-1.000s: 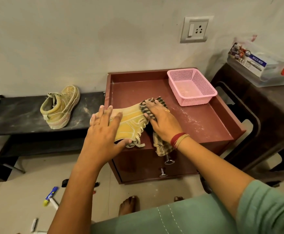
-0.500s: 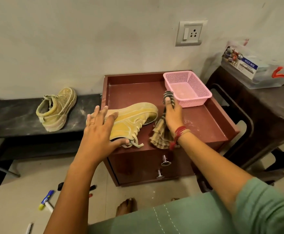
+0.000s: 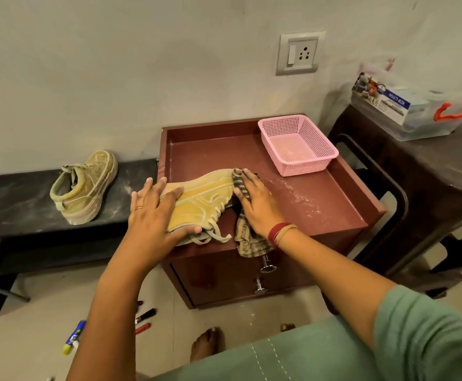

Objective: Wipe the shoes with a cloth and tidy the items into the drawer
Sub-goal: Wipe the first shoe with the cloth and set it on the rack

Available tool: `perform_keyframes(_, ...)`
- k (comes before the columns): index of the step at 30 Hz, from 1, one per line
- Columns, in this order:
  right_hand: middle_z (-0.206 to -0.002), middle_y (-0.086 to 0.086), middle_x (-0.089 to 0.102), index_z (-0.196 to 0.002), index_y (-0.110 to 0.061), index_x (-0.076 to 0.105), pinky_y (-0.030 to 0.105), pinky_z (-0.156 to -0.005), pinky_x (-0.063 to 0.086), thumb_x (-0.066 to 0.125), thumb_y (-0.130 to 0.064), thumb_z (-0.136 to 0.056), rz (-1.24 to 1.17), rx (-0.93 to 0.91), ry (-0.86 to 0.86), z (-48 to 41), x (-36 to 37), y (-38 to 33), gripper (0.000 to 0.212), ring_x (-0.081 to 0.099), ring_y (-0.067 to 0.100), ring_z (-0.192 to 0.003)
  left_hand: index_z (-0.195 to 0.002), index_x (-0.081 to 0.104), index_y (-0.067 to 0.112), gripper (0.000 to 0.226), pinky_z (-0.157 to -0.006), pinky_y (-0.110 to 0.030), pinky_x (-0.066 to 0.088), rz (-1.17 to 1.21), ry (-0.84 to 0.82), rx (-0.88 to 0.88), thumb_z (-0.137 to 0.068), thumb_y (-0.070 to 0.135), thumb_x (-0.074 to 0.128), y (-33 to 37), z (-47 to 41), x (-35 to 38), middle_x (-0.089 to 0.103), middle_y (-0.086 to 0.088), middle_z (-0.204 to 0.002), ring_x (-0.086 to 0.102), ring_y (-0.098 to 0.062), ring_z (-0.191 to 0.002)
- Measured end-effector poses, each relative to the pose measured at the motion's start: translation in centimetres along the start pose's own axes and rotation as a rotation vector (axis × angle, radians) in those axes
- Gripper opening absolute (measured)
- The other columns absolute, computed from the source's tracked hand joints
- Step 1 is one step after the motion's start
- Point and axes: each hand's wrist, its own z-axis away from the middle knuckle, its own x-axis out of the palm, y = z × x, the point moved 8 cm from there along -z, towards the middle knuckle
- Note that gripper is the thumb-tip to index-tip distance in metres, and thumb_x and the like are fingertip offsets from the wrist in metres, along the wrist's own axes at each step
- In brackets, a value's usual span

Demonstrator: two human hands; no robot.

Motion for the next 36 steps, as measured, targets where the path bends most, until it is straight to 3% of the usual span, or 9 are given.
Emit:
perform_keyframes(3, -0.152, 0.000, 0.029, -0.144, -0.018, 0.031, 0.025, -0.113, 0.014, 0.036, -0.035, -0.099, 0.053, -0.149, -0.059, 0.3, 0.5, -1.6, 0.048, 0.020, 0.015, -0.141, -0.145, 0.035, 0.025, 0.104, -0.111, -0.034, -0.017, 0.002, 0.001, 0.005, -0.059, 0.084, 0.030, 0.0, 0.0, -0.1, 0.012, -0.006, -0.160, -0.009, -0.021, -0.147)
perform_keyframes(9, -0.106, 0.005, 0.059, -0.123, -0.006, 0.055, 0.035, -0.092, 0.045, 0.041, -0.028, -0.099, -0.570, 0.532, 0.334, -0.5, -2.9, 4.8, 0.035, 0.056, 0.020, -0.101, -0.145, 0.036, 0.025, 0.103, -0.112, -0.034, -0.017, 0.029, 0.011, 0.012, -0.059, 0.083, 0.033, 0.1, 0.0, -0.1, 0.014, -0.005, -0.160, -0.007, -0.019, -0.147)
perform_keyframes(11, -0.108, 0.001, 0.053, -0.126, -0.006, 0.052, 0.034, -0.094, 0.042, 0.040, -0.032, -0.099, -0.551, 0.411, 0.298, -0.4, -2.4, 3.1, 0.039, 0.050, 0.016, -0.100, -0.145, 0.036, 0.025, 0.103, -0.111, -0.033, -0.018, 0.034, 0.014, 0.013, -0.060, 0.083, 0.033, 0.0, 0.1, -0.2, 0.014, -0.004, -0.160, -0.008, -0.018, -0.147)
perform_keyframes(14, -0.140, 0.000, 0.039, -0.142, -0.010, 0.034, 0.029, -0.111, 0.022, 0.037, -0.035, -0.099, -0.187, 0.098, -0.053, -0.3, 0.6, -0.2, 0.049, 0.032, 0.013, -0.131, -0.145, 0.036, 0.025, 0.103, -0.111, -0.033, -0.018, 0.036, 0.015, 0.012, -0.060, 0.082, 0.032, 0.0, 0.0, -0.2, 0.013, -0.005, -0.160, -0.008, -0.018, -0.147)
perform_keyframes(21, -0.153, 0.006, 0.024, -0.146, -0.012, 0.024, 0.028, -0.115, 0.016, 0.034, -0.035, -0.100, 0.040, -0.016, -0.069, -0.3, 0.5, -0.4, 0.053, 0.020, 0.019, -0.142, -0.145, 0.035, 0.026, 0.103, -0.110, -0.029, -0.021, 0.038, 0.005, 0.018, -0.060, 0.083, 0.033, 0.0, 0.0, -0.1, 0.011, -0.003, -0.160, -0.011, -0.016, -0.147)
perform_keyframes(25, -0.147, 0.011, 0.036, -0.142, -0.007, 0.032, 0.022, -0.110, 0.018, 0.037, -0.031, -0.100, -0.092, 0.119, 0.013, -0.7, -0.9, 0.9, 0.050, 0.030, 0.022, -0.138, -0.147, 0.033, 0.028, 0.104, -0.108, -0.025, -0.023, 0.040, 0.001, 0.018, -0.059, 0.084, 0.033, 0.0, 0.0, 0.0, 0.009, -0.001, -0.161, -0.014, -0.009, -0.144)
perform_keyframes(29, -0.146, 0.006, 0.037, -0.142, -0.009, 0.033, 0.024, -0.112, 0.019, 0.037, -0.031, -0.100, -0.074, -0.054, -0.036, -0.2, 0.3, -2.0, 0.048, 0.030, 0.015, -0.136, -0.147, 0.032, 0.028, 0.103, -0.107, -0.023, -0.024, 0.051, -0.005, 0.018, -0.060, 0.083, 0.034, 0.0, 0.1, 0.0, 0.009, -0.001, -0.161, -0.015, -0.007, -0.143)
perform_keyframes(34, -0.081, 0.002, 0.055, -0.091, -0.007, 0.057, 0.027, -0.074, 0.037, 0.040, -0.025, -0.099, -0.418, 0.418, 0.113, -1.4, -1.6, 3.4, 0.026, 0.050, 0.019, -0.084, -0.147, 0.032, 0.030, 0.103, -0.108, -0.023, -0.024, 0.099, -0.019, 0.023, -0.058, 0.082, 0.039, 0.0, 0.4, 0.0, 0.008, 0.002, -0.161, -0.021, -0.003, -0.140)
perform_keyframes(36, -0.103, 0.011, 0.058, -0.105, -0.003, 0.058, 0.030, -0.087, 0.038, 0.040, -0.027, -0.099, -0.350, 0.341, 0.189, -1.4, -2.2, 2.4, 0.031, 0.051, 0.022, -0.099, -0.147, 0.031, 0.030, 0.103, -0.110, -0.027, -0.022, 0.116, -0.025, 0.033, -0.059, 0.082, 0.040, -0.1, 0.6, 0.1, 0.007, 0.003, -0.161, -0.023, -0.004, -0.141)
